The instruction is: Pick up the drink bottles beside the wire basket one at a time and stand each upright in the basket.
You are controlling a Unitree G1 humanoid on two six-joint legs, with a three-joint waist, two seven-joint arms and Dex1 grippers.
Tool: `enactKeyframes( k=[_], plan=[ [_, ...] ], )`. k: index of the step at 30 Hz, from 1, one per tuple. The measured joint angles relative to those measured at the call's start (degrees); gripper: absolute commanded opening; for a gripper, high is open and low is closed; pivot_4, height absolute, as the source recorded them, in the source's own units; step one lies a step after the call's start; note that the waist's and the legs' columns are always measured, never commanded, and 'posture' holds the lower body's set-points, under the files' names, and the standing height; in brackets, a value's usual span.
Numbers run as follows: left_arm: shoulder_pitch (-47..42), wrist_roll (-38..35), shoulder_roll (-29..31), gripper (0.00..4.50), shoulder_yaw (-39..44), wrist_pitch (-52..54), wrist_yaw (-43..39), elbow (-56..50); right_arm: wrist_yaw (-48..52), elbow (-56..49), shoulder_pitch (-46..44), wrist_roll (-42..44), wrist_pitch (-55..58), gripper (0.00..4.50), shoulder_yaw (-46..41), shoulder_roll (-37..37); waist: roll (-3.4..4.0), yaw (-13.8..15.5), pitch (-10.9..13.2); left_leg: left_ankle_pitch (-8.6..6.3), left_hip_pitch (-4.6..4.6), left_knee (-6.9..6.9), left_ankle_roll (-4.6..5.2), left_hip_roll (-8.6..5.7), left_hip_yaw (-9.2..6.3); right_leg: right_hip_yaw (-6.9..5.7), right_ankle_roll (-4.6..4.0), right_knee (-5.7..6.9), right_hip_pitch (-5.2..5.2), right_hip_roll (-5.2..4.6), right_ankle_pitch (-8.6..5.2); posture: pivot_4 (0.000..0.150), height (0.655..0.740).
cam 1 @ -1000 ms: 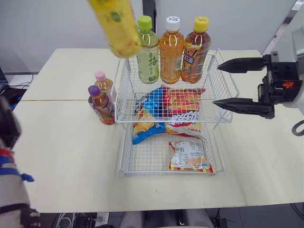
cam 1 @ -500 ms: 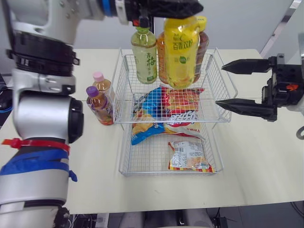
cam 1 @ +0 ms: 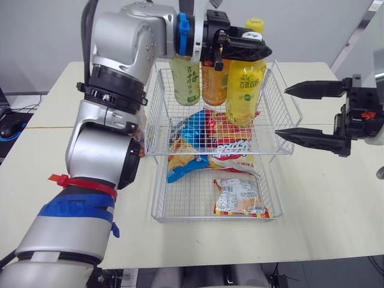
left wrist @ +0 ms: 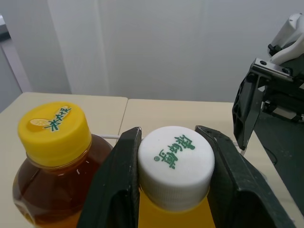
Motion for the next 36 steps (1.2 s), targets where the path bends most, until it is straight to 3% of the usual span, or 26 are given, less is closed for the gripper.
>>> enactKeyframes(
  k=[4, 13, 14, 26, 36],
  plan=[
    [0.04, 1.16, -1.17, 1.39, -0.02, -1.64, -0.84, 0.16, -1.11, -0.09, 0.34, 0.08, 0.03, 4.5, -0.94, -0.4, 0.0, 0.14, 0.0, 0.01, 0.01, 0.0, 0.01, 0.0, 0.01, 0.01, 0.0, 0.0, 0.0, 0.01, 0.0, 0.15, 0.74],
    [0.04, 0.79, -1.46, 4.32, 0.38, -0.01, -1.95, -3.56, -2.38, 0.21, 2.26, 0.01, 0.55, 4.5, -4.16, -1.6, 0.0, 0.43, 0.0, 0.02, 0.01, 0.0, 0.02, -0.01, 0.01, 0.0, 0.01, 0.01, 0.01, 0.03, 0.0, 0.15, 0.74],
    [0.04, 0.73, -1.47, 4.47, 0.59, 0.13, -1.92, -4.0, -2.37, 0.36, 2.29, -0.06, 0.53, 4.5, -4.33, -2.01, 0.0, 0.45, 0.0, 0.02, 0.02, 0.0, 0.03, -0.01, 0.01, 0.01, 0.01, 0.01, 0.02, 0.04, 0.0, 0.15, 0.74],
    [-1.55, -1.84, 0.68, 4.47, 4.54, 4.31, -1.99, -5.04, -2.45, 0.66, 3.5, -0.05, 0.46, 4.5, -5.1, -2.28, 0.0, 0.43, 0.0, 0.03, 0.03, 0.0, 0.04, -0.01, 0.01, -0.01, 0.01, 0.04, 0.03, 0.07, 0.0, 0.15, 0.74],
    [-3.18, -8.23, 9.25, 4.47, 11.49, 13.86, -0.47, -12.23, -2.81, 0.22, 4.87, -0.04, 0.36, 4.5, -7.28, -2.28, 0.01, 0.22, -0.01, 0.03, 0.07, 0.0, 0.03, 0.02, -0.01, 0.0, 0.0, 0.06, 0.03, 0.09, 0.0, 0.15, 0.74]
  ],
)
